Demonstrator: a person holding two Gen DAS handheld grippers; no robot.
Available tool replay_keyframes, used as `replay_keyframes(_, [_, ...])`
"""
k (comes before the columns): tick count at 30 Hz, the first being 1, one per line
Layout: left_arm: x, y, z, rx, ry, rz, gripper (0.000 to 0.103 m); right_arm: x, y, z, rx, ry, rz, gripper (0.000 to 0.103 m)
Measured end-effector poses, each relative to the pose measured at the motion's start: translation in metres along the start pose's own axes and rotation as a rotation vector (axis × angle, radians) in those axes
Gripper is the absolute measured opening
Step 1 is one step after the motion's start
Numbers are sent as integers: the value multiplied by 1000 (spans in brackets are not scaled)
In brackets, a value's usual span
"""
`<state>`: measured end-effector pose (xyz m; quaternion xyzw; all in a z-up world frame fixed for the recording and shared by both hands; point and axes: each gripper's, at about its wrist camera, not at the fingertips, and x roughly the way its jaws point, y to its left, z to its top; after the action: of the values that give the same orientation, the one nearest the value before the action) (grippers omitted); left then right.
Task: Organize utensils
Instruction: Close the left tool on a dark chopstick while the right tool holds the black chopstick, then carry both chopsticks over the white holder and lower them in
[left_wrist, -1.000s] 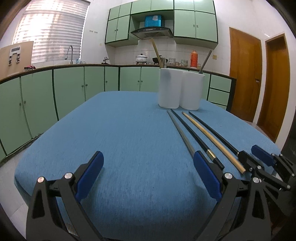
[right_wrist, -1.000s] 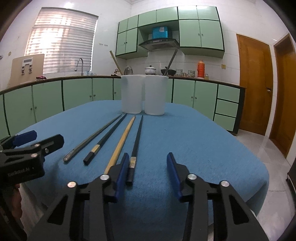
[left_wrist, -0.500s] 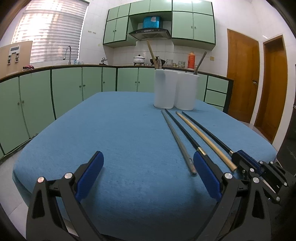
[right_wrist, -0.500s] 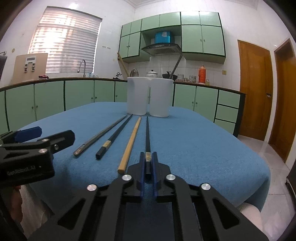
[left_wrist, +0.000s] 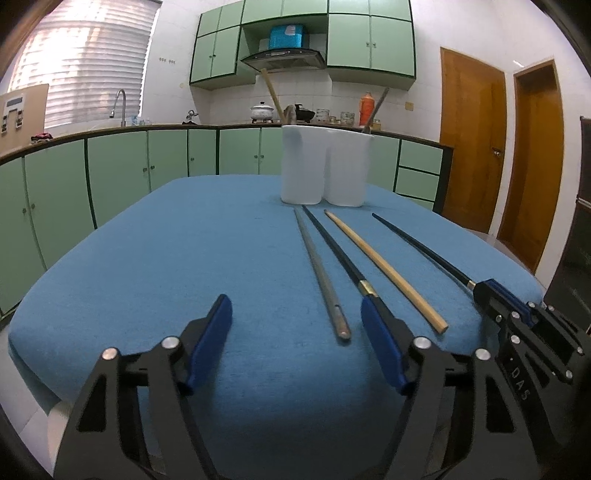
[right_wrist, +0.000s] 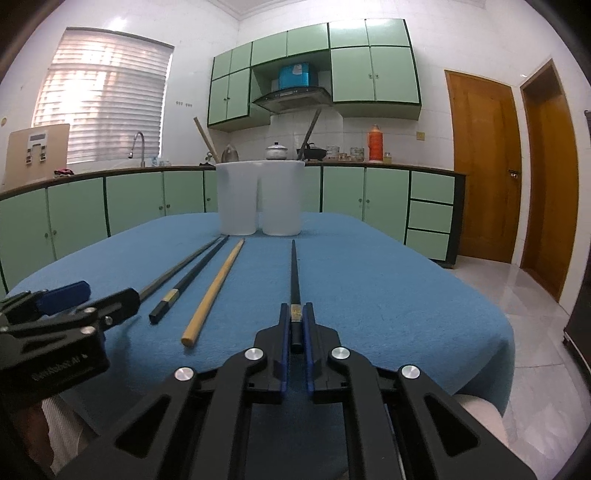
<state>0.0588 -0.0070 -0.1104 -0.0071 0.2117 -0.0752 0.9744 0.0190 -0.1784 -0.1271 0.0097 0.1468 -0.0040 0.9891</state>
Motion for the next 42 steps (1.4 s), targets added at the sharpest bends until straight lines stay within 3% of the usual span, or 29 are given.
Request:
replay_keyframes(6, [4,-7,-4,12,-10,15,46,1,0,-2,-3,2,1,7])
replay_keyframes(9, [4,-12,-4,26,-7,1,30,1,0,-2,0,4,0,7])
replay_keyframes(11, [3,-16,-5,30,-6,-6,15,1,0,-2,0,4,-1,7])
replay_keyframes(13, [4,-18,-5,34,-1,-16,9,1,-1,-2,0,4,-1,7])
replay_keyframes(23, [-1,-15,2,8,-5,-1,7,1,-6,3,4,-5,-7,7])
replay_keyframes(28, [-14,-15,16,13,-62,4,6,-4,-12,12,5,-30,-10,7])
replay_keyframes(42, [-39,-11,96,23,-210,-9,6,-15,-30,101,17,-144,90,7])
